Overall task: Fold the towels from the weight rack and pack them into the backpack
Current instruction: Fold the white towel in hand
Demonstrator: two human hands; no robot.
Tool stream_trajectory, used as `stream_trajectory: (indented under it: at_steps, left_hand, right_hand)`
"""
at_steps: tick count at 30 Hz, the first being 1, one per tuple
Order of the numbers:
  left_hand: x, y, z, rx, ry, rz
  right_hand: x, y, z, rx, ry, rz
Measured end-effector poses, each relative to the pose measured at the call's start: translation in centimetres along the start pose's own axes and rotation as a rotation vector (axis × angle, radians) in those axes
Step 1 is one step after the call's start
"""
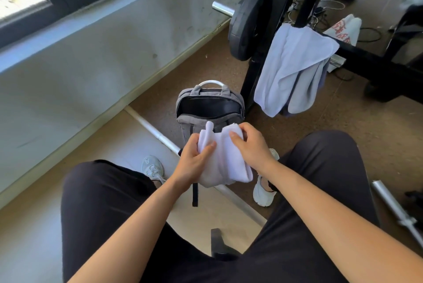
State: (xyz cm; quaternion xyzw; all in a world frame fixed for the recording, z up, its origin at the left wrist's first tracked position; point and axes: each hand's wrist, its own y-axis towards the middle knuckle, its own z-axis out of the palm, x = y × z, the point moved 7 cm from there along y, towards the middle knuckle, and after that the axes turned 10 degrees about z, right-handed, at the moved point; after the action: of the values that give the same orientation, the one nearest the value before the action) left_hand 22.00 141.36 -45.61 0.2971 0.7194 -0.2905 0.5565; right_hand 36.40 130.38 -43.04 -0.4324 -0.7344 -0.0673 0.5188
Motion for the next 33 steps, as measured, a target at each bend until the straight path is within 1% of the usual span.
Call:
stream_trajectory:
  at_steps: [2,4,6,8,11,13,15,16,18,20,21,22,23,25,26,27,29,33]
  left_hand:
    - [-0.3,-0.2,0.9,0.011,0.044,0.026]
    - [-0.5,-0.4,1.4,0.027,0.024,0.029]
    - [-0.9,-0.6,1.6,0.045,-0.110,-0.014]
    - [-1.1,-0.7,1.6,0.078,-0.289,-0.098]
    - [-1.0,-0.6,1.7,0.142,-0.404,-0.148]
    - [-0.7,-0.5,1.8,0.184,-0.417,-0.141]
    - [-0.8,-0.1,1.5,0.194,-0.410,-0.104]
    - [-1.0,0.2,1.0,0.150,-0.416,-0.076]
    - [-1.2,0.9,-0.7,-0.036,-0.411,-0.030]
    - [-0.6,1.1,-2.5,-0.225,-0.305,-0.034]
    - [-0.2,1.0,-3.0,-0.260,-0.242,-0.069]
    - [0.3,0.9,-3.0,-0.224,-0.216,-0.129]
    - [0.6,0.8,-2.5,-0.132,-0.247,-0.187]
    - [0.8,0.1,-0.5,0.114,-0.371,-0.285]
    - [0.8,-0.1,0.4,0.204,-0.397,-0.282]
    - [0.7,-0.2,0.9,0.244,-0.382,-0.248]
    - [0.7,0.1,0.8,0.197,-0.322,-0.164]
    - [1.5,0.6,-0.5,0.061,-0.287,-0.118]
  right_hand:
    - [0.1,-0.4,1.2,0.079,0.084,0.025]
    - [0.3,-1.0,2.3,0.172,0.188,0.056]
    - [0.2,-1.1,2.9,0.260,0.249,0.095]
    - [-0.2,-0.9,3.3,0.312,0.239,0.121]
    - [-1.0,-0.5,3.5,0.321,0.173,0.130]
    - [-1.4,-0.3,3.3,0.317,0.150,0.123]
    - [-1.3,-0.2,2.7,0.316,0.182,0.149]
    - [-1.2,-0.1,2.4,0.320,0.250,0.176]
    - [-1.2,-0.1,1.8,0.348,0.453,0.250]
    - [-1.3,-0.1,1.2,0.359,0.612,0.328]
    - [-1.5,-0.1,0.9,0.355,0.658,0.362]
    - [-1.7,0.0,0.7,0.350,0.704,0.389]
    - [-1.9,-0.1,0.6,0.345,0.751,0.411]
    - [-2.2,0.1,0.6,0.345,0.836,0.441]
    - [-2.2,0.0,0.7,0.354,0.855,0.452]
    - [-2.1,0.0,0.8,0.361,0.856,0.456]
    - [-2.0,0.0,0.8,0.375,0.819,0.430]
    - [-2.2,0.0,1.6,0.452,0.674,0.355]
